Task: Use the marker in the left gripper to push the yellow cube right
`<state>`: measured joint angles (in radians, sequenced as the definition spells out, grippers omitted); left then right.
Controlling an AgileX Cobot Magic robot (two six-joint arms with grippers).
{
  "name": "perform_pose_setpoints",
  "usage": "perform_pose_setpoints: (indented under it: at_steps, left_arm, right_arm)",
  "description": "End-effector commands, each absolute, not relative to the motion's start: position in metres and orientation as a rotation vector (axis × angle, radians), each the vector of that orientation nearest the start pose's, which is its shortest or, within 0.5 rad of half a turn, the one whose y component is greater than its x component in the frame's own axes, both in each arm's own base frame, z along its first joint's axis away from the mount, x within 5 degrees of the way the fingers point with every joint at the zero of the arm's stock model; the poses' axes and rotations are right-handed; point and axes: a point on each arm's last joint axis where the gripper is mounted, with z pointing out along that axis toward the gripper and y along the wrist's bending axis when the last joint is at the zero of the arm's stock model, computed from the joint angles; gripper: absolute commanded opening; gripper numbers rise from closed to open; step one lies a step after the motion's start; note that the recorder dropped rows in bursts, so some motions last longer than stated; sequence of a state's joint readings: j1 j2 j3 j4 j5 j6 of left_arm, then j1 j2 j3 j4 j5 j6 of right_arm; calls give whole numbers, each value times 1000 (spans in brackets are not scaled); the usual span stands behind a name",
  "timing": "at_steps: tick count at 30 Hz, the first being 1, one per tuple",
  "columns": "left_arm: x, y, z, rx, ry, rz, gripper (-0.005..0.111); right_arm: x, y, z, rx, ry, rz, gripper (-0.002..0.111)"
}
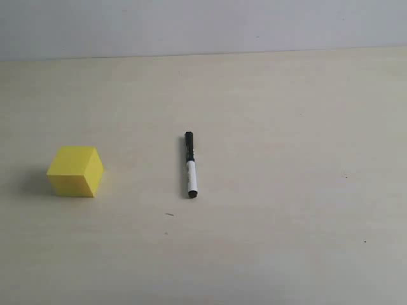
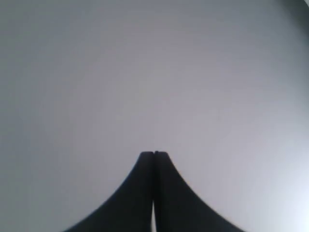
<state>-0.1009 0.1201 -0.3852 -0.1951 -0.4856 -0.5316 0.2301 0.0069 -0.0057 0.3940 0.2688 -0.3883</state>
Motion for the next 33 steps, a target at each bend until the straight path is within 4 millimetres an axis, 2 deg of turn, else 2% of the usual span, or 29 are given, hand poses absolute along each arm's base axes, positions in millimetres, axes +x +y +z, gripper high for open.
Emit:
perform_pose_setpoints:
  at_steps: [1, 3, 5, 8, 10, 15, 17, 21, 27, 30, 33]
  left_arm:
    - [47, -2, 436, -230, 953, -540, 0]
    - [77, -9, 449, -180, 1204, -455, 0]
    - [112, -16, 451, -106, 1477, -370, 0]
    - [164, -27, 434, -57, 1880, -338, 0]
    - [188, -32, 419, -46, 2121, -345, 0]
    - [229, -52, 370, 107, 2649, -340, 0]
    - [238, -66, 351, 169, 2771, -345, 0]
    - [249, -105, 321, 238, 2897, -280, 0]
    - [255, -170, 268, 333, 2971, 136, 0]
    - [260, -207, 248, 394, 2996, 160, 0]
    - [269, -236, 239, 393, 2992, 147, 0]
  right_arm:
    - [51, 21, 191, -277, 1712, 245, 0]
    - [51, 21, 191, -277, 1712, 245, 0]
    - [51, 21, 191, -277, 1712, 245, 0]
    - [51, 21, 191, -277, 1712, 245, 0]
    - [51, 21, 191, -277, 1712, 245, 0]
    - [51, 21, 191, -277, 1712, 245, 0]
    - [51, 21, 191, -277, 1712, 245, 0]
    - [51, 21, 191, -277, 1712, 245, 0]
    - [51, 21, 191, -277, 1712, 245, 0]
    - [51, 21, 191, -277, 1712, 245, 0]
    - [51, 21, 191, -277, 1712, 245, 0]
